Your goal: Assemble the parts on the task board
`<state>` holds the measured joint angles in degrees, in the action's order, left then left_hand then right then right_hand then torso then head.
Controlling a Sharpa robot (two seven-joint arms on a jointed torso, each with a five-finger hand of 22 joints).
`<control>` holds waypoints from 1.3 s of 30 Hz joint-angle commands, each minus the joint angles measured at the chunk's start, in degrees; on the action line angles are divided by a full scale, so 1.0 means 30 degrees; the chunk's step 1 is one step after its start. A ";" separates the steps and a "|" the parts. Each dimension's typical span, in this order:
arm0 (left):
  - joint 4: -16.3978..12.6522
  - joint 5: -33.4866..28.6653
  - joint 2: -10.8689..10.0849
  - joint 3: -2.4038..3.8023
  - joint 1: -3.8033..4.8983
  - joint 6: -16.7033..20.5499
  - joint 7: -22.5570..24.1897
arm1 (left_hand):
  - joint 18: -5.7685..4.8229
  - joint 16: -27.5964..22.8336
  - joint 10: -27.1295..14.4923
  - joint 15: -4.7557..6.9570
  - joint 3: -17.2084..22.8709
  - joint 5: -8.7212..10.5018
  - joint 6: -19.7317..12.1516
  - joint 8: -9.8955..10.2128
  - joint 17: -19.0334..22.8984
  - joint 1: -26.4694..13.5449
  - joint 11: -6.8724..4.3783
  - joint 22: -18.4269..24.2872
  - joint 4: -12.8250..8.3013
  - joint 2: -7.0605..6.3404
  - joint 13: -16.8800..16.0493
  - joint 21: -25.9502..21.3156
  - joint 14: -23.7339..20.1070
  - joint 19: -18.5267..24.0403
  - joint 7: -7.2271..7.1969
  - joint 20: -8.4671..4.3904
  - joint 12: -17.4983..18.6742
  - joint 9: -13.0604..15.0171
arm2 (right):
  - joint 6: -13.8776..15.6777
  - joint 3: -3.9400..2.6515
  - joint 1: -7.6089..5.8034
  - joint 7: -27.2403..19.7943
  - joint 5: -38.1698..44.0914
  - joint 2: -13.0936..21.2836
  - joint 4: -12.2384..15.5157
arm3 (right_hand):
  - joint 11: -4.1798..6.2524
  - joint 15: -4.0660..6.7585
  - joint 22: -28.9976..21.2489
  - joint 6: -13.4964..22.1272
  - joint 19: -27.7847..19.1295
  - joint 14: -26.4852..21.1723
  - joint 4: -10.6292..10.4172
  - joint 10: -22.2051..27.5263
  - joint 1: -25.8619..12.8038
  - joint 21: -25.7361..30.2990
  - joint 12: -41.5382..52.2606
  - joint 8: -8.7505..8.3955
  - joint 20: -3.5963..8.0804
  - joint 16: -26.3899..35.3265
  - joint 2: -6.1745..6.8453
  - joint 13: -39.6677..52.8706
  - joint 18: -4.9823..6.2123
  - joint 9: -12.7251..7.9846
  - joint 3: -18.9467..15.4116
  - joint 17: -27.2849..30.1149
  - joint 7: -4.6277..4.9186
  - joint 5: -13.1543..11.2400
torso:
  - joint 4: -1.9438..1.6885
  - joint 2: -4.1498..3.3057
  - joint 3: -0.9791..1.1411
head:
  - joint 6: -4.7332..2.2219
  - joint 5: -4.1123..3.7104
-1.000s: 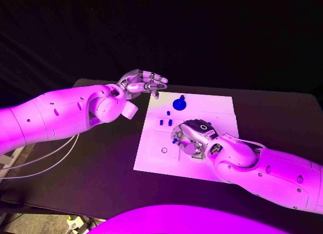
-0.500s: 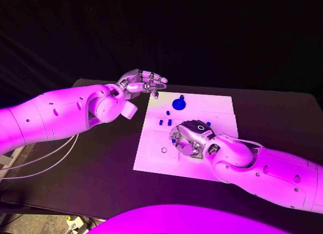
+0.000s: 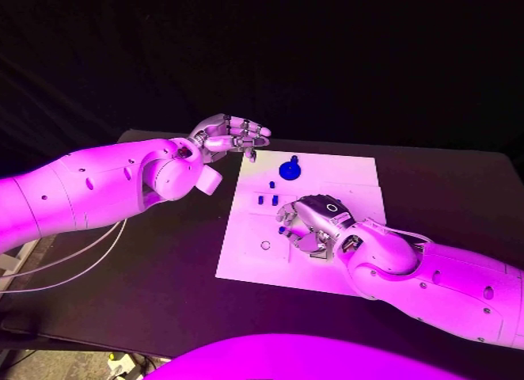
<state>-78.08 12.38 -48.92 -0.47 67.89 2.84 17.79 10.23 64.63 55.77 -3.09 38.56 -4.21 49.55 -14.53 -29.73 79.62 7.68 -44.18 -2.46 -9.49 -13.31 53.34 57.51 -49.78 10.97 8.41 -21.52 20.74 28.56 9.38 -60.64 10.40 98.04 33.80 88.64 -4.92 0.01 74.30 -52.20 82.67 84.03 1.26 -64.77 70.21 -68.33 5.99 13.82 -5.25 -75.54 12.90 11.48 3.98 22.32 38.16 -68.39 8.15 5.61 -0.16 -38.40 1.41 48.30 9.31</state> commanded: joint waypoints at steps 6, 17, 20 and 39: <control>0.0006 0.0008 -0.0036 0.0017 0.0026 -0.0094 -0.0033 | 0.0127 -0.0302 -0.0433 -0.0084 -0.0819 -0.0324 -0.0122 -0.0421 0.0215 -0.0121 0.0028 0.0169 0.0060 0.0076 -0.0188 -0.0253 -0.0099 -0.0269 0.0228 0.0051 -0.0229 -0.0195 | 0.0612 -0.0062 -0.0131 0.0094 -0.0386 0.1137 0.1211 | -0.0036 -0.0059 0.1611 0.0195 -0.0041 0.0284 -0.0083 0.0517 0.0045 0.0304 -0.0099 -0.0352 -0.0178 0.0243 0.0302 -0.0121 0.0163 0.0048 -0.0941 0.0106 0.0036 -0.0270 | 0.0085 0.0035 0.0038 | -0.0256 -0.0191; 0.0020 0.0007 -0.0179 0.0014 0.0020 -0.0134 -0.0057 | 0.0124 -0.0305 -0.0447 -0.0091 -0.0829 -0.0312 -0.0140 -0.0428 0.0215 -0.0139 0.0036 0.0168 0.0065 0.0065 -0.0186 -0.0252 -0.0099 -0.0274 0.0235 0.0055 -0.0231 -0.0199 | -0.0447 -0.0380 -0.1585 0.0461 -0.1024 0.3600 0.2636 | -0.0177 -0.0175 0.1170 0.0264 -0.0247 0.0109 -0.0389 0.1688 0.0328 0.1206 0.0090 -0.0624 -0.0286 0.0460 0.0420 -0.0170 0.0305 0.0035 -0.2010 0.0508 -0.0032 -0.0241 | 0.0113 0.0053 0.0040 | -0.0791 -0.0903; 0.0036 0.0007 -0.0185 0.0013 0.0016 -0.0161 -0.0052 | 0.0124 -0.0305 -0.0447 -0.0091 -0.0829 -0.0312 -0.0140 -0.0428 0.0215 -0.0139 0.0036 0.0168 0.0065 0.0065 -0.0186 -0.0252 -0.0099 -0.0274 0.0235 0.0055 -0.0231 -0.0199 | -0.1120 -0.0450 -0.2021 0.0502 -0.1176 0.4027 0.2496 | -0.0408 -0.0382 0.0460 0.0483 -0.0641 -0.0194 -0.0787 0.2888 0.1051 0.2637 0.0244 -0.1014 -0.0456 0.0720 0.0098 -0.0379 0.0528 -0.0055 -0.3668 0.0973 -0.0136 -0.0216 | 0.0110 0.0070 0.0031 | -0.0854 -0.1010; 0.0056 0.0007 -0.0230 0.0010 0.0009 -0.0206 -0.0068 | 0.0121 -0.0308 -0.0457 -0.0098 -0.0840 -0.0304 -0.0152 -0.0435 0.0216 -0.0159 0.0042 0.0170 0.0072 0.0054 -0.0184 -0.0254 -0.0101 -0.0275 0.0240 0.0059 -0.0233 -0.0202 | -0.3807 -0.0549 -0.2660 0.0871 -0.1205 0.4054 0.0724 | -0.0893 -0.0791 -0.1141 0.1173 -0.0988 -0.0794 -0.5964 0.5813 0.5943 0.5590 0.2263 -0.2103 -0.0842 0.0652 0.0071 -0.1727 0.0940 -0.0080 -0.8558 0.2030 -0.0617 -0.0302 | 0.0067 0.0034 -0.0003 | -0.1025 -0.1261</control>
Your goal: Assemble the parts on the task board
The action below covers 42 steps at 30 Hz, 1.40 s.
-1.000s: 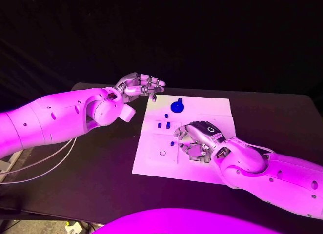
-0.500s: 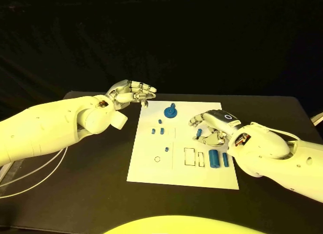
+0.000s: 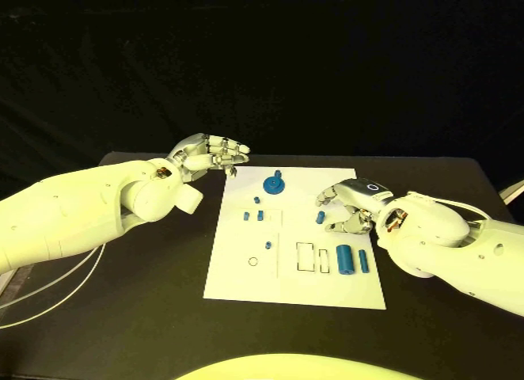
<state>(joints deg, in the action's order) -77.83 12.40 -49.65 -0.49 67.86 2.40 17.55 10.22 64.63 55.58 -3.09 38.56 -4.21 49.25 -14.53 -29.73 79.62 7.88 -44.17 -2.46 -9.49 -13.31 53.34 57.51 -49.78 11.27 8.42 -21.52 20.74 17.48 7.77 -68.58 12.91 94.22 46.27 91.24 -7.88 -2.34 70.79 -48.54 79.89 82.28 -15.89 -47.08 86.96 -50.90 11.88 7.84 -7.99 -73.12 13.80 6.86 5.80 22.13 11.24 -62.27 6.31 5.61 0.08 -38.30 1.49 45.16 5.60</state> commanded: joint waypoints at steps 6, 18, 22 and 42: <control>-0.0025 0.0002 0.0002 0.0017 0.0018 -0.0064 0.0002 | 0.0118 -0.0314 -0.0409 -0.0109 -0.0851 -0.0295 -0.0072 -0.0454 0.0217 -0.0189 -0.0018 0.0173 0.0088 0.0052 -0.0182 -0.0264 -0.0102 -0.0270 0.0145 0.0066 -0.0242 -0.0204 | 0.0373 0.0001 0.0020 -0.0159 0.0007 -0.0494 -0.0491 | 0.0361 0.0206 0.0426 -0.0691 0.0360 0.0161 -0.0073 -0.1030 0.0533 -0.1055 0.1017 0.0057 0.0319 -0.0498 -0.0829 -0.0321 0.0197 0.0044 0.1395 -0.0370 0.0222 -0.0397 | -0.0021 -0.0022 0.0006 | 0.0042 0.0013; -0.0028 0.0002 -0.0017 0.0017 0.0018 -0.0118 -0.0033 | 0.0117 -0.0315 -0.0408 -0.0114 -0.0853 -0.0282 -0.0077 -0.0474 0.0217 -0.0210 -0.0016 0.0178 0.0107 0.0067 -0.0182 -0.0272 -0.0101 -0.0270 0.0147 0.0072 -0.0255 -0.0205 | 0.0060 0.0041 0.0156 -0.0344 -0.0079 -0.1015 -0.1003 | 0.0868 0.0647 0.1317 -0.2613 0.1184 0.0853 0.0807 -0.4423 -0.0814 -0.2718 0.0155 0.0168 0.0794 -0.0768 -0.0763 -0.1050 -0.0128 -0.0220 0.5281 -0.0889 0.0691 -0.0615 | 0.0018 0.0003 0.0003 | 0.0166 0.0046; -0.0030 0.0002 -0.0021 0.0017 0.0018 -0.0124 -0.0038 | 0.0117 -0.0315 -0.0408 -0.0114 -0.0853 -0.0282 -0.0077 -0.0474 0.0217 -0.0210 -0.0016 0.0178 0.0107 0.0067 -0.0182 -0.0272 -0.0101 -0.0270 0.0147 0.0072 -0.0255 -0.0205 | -0.0065 0.0052 0.0197 -0.0342 -0.0098 -0.1078 -0.1101 | 0.0899 0.0666 0.1396 -0.2843 0.1234 0.0877 0.1095 -0.4941 -0.1179 -0.2819 -0.0289 0.0199 0.0833 -0.0768 -0.0630 -0.1045 -0.0149 -0.0221 0.5903 -0.0911 0.0668 -0.0651 | 0.0013 0.0008 0.0008 | 0.0185 0.0039; -0.0030 0.0002 -0.0040 0.0017 0.0018 -0.0136 -0.0061 | 0.0117 -0.0315 -0.0408 -0.0114 -0.0853 -0.0282 -0.0077 -0.0474 0.0217 -0.0210 -0.0016 0.0178 0.0107 0.0067 -0.0182 -0.0272 -0.0101 -0.0270 0.0147 0.0072 -0.0255 -0.0205 | -0.0037 0.0071 0.0249 -0.0280 -0.0006 -0.1133 -0.1299 | 0.0962 0.0710 0.1511 -0.3230 0.1260 0.0942 0.1913 -0.5753 -0.1915 -0.2899 -0.1100 0.0318 0.0905 -0.0883 -0.0568 -0.0978 -0.0164 -0.0151 0.7005 -0.1105 0.0613 -0.0665 | 0.0005 0.0004 0.0003 | 0.0240 0.0016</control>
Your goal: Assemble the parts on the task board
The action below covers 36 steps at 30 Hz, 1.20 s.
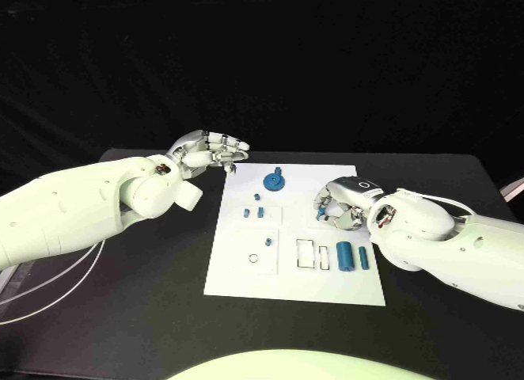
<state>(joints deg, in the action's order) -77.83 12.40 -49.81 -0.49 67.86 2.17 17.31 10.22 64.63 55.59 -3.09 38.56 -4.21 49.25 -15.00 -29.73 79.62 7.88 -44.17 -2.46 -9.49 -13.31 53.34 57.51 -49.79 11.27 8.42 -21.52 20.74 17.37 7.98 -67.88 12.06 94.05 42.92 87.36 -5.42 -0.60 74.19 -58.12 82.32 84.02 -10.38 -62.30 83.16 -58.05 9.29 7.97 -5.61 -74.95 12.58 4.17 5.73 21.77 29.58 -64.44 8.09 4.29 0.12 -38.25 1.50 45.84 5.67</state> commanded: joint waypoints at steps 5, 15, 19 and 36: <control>-0.0030 0.0002 0.0013 0.0017 0.0019 -0.0063 0.0025 | 0.0117 -0.0314 -0.0413 -0.0113 -0.0853 -0.0282 -0.0076 -0.0318 0.0217 -0.0210 -0.0017 0.0176 0.0106 0.0067 -0.0183 -0.0271 -0.0101 -0.0268 0.0146 0.0070 -0.0254 -0.0205 | 0.0048 0.0005 0.0040 0.0046 0.0071 -0.0036 -0.0011 | 0.0442 0.0350 0.0852 -0.0628 0.0661 0.0391 0.0760 -0.1993 -0.0897 -0.1370 -0.0180 0.0718 0.0327 -0.0339 -0.0633 0.0094 -0.0273 0.0229 0.1478 -0.0498 -0.0176 -0.0310 | -0.0004 -0.0001 -0.0005 | 0.0032 -0.0028; -0.0042 0.0002 0.0007 0.0017 0.0019 -0.0108 0.0039 | 0.0117 -0.0314 -0.0413 -0.0113 -0.0853 -0.0282 -0.0076 -0.0318 0.0217 -0.0210 -0.0017 0.0176 0.0106 0.0067 -0.0183 -0.0271 -0.0101 -0.0268 0.0146 0.0070 -0.0254 -0.0205 | 0.0297 0.0007 0.0115 0.0432 0.0530 -0.0047 0.0064 | 0.1000 0.0859 0.1725 -0.1502 0.0989 0.0423 0.1959 -0.3681 -0.1149 -0.2965 -0.0023 0.1785 0.0635 -0.0431 -0.1238 0.0465 -0.0545 0.1060 0.1811 -0.0665 -0.0618 -0.0495 | -0.0008 -0.0010 -0.0007 | 0.0096 -0.0048; -0.0038 0.0002 0.0009 0.0017 0.0019 -0.0114 0.0037 | 0.0117 -0.0314 -0.0413 -0.0113 -0.0853 -0.0282 -0.0076 -0.0318 0.0217 -0.0210 -0.0017 0.0176 0.0106 0.0067 -0.0183 -0.0271 -0.0101 -0.0268 0.0146 0.0070 -0.0254 -0.0205 | 0.0562 0.0007 0.0136 0.0522 0.0710 -0.0042 0.0113 | 0.1131 0.0989 0.1971 -0.1443 0.1056 0.0410 0.2438 -0.4210 -0.1298 -0.3372 0.0029 0.2199 0.0740 -0.0413 -0.1430 0.0633 -0.0615 0.1555 0.1803 -0.0672 -0.0683 -0.0497 | -0.0013 0.0002 -0.0011 | 0.0116 -0.0050; 0.0079 0.0004 0.0128 0.0017 0.0019 -0.0379 0.0189 | 0.0112 -0.0328 -0.0457 -0.0134 -0.0912 -0.0260 -0.0133 -0.0414 0.0215 -0.0354 -0.0009 0.0219 0.0187 0.0033 -0.0177 -0.0344 -0.0118 -0.0251 0.0142 0.0101 -0.0303 -0.0215 | 0.1550 -0.0162 -0.0400 0.0391 0.0164 0.0978 0.1949 | 0.1155 0.1019 0.2122 -0.1277 0.1086 0.0422 0.2779 -0.4343 -0.1468 -0.3597 -0.0080 0.2463 0.0785 -0.0428 -0.1518 0.0715 -0.0656 0.1932 0.1881 -0.0723 -0.0687 -0.0496 | 0.0014 0.0027 -0.0006 | 0.0047 -0.0051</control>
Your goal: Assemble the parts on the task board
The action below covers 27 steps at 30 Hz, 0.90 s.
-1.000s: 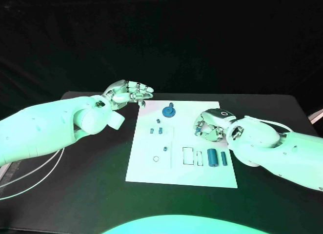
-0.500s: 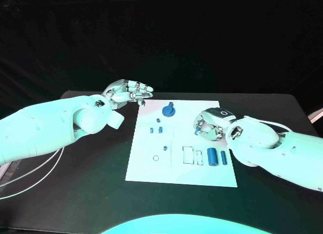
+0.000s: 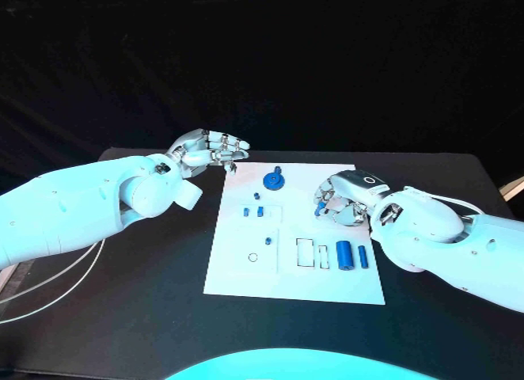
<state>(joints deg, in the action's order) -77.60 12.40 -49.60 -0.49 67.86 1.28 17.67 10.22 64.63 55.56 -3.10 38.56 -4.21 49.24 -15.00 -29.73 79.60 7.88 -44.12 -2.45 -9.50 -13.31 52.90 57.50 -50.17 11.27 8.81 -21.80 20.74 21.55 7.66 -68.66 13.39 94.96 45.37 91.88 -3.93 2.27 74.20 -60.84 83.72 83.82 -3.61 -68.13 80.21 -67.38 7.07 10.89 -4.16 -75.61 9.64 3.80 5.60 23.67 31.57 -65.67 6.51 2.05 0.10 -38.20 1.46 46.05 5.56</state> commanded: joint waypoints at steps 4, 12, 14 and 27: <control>0.0036 0.0003 0.0094 0.0017 0.0019 -0.0087 0.0069 | 0.0113 -0.0327 -0.0444 -0.0133 -0.0914 -0.0260 -0.0128 -0.0413 0.0215 -0.0350 -0.0008 0.0202 0.0184 0.0037 -0.0178 -0.0200 -0.0117 -0.0124 0.0140 -0.0027 -0.0212 -0.0215 | 0.0252 -0.0157 -0.0402 -0.0089 -0.0516 0.0440 0.1448 | 0.0661 0.0064 0.2134 -0.0350 0.0618 0.0493 0.0575 -0.2408 -0.0520 -0.0503 0.0636 0.1532 0.0304 -0.0206 -0.0537 0.0849 -0.0615 0.1358 0.1228 -0.0312 -0.0159 0.0251 | 0.0020 0.0022 0.0018 | -0.0045 -0.0017; 0.0133 0.0002 0.0252 0.0016 0.0013 -0.0128 0.0085 | 0.0113 -0.0327 -0.0444 -0.0133 -0.0914 -0.0260 -0.0128 -0.0413 0.0215 -0.0350 -0.0008 0.0202 0.0184 0.0037 -0.0178 -0.0200 -0.0117 -0.0124 0.0140 -0.0027 -0.0212 -0.0215 | 0.0399 -0.0198 -0.0324 -0.0426 -0.0935 -0.0500 0.2723 | 0.0664 0.0067 0.2133 -0.0322 0.0610 0.0487 0.0647 -0.2413 -0.0548 -0.0478 0.0604 0.1577 0.0309 -0.0185 -0.0543 0.0861 -0.0610 0.1425 0.1255 -0.0283 -0.0158 0.0250 | 0.0015 0.0036 0.0026 | -0.0072 0.0079; 0.0190 -0.0001 0.0337 0.0016 0.0011 -0.0142 0.0090 | 0.0113 -0.0327 -0.0444 -0.0133 -0.0914 -0.0260 -0.0128 -0.0413 0.0215 -0.0350 -0.0008 0.0202 0.0184 0.0037 -0.0178 -0.0200 -0.0117 -0.0124 0.0140 -0.0027 -0.0212 -0.0215 | 0.0483 -0.0184 -0.0139 -0.0554 -0.0868 -0.1021 0.2805 | 0.0660 0.0067 0.2104 -0.0295 0.0591 0.0472 0.0685 -0.2411 -0.0562 -0.0399 0.0582 0.1594 0.0311 -0.0146 -0.0558 0.0867 -0.0596 0.1459 0.1278 -0.0222 -0.0151 0.0251 | 0.0017 0.0075 0.0013 | -0.0125 0.0142; 0.0580 -0.0049 0.0934 0.0010 0.0002 -0.0283 0.0063 | 0.0117 -0.0336 -0.0464 -0.0137 -0.0916 -0.0278 -0.0153 -0.0444 0.0214 -0.0383 -0.0012 0.0229 0.0210 0.0036 -0.0175 -0.0243 -0.0138 -0.0112 0.0132 -0.0018 -0.0226 -0.0220 | 0.0518 -0.0019 0.1483 -0.1175 -0.0361 -0.3666 0.2215 | 0.0634 0.0054 0.2111 -0.0183 0.0578 0.0471 0.0820 -0.2360 -0.0615 -0.0372 0.0484 0.1636 0.0311 -0.0139 -0.0601 0.0879 -0.0593 0.1567 0.1367 -0.0227 -0.0117 0.0251 | -0.0030 0.0149 -0.0086 | 0.0079 0.0763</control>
<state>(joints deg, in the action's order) -75.84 12.32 -46.97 -0.50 67.83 0.66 17.76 10.22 64.63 55.29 -3.10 38.56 -4.21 49.23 -15.00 -29.73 79.60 7.59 -44.07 -2.44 -9.51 -13.31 52.90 57.50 -50.17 11.27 8.81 -21.80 20.74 23.23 7.55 -64.51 10.12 93.54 34.71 99.02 -3.89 2.27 74.20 -60.83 83.73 83.82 -2.63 -68.31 80.21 -67.39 6.66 11.54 -4.15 -75.60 9.64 3.80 5.19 24.19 31.56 -65.66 6.50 1.83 -0.04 -37.79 1.29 46.12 7.42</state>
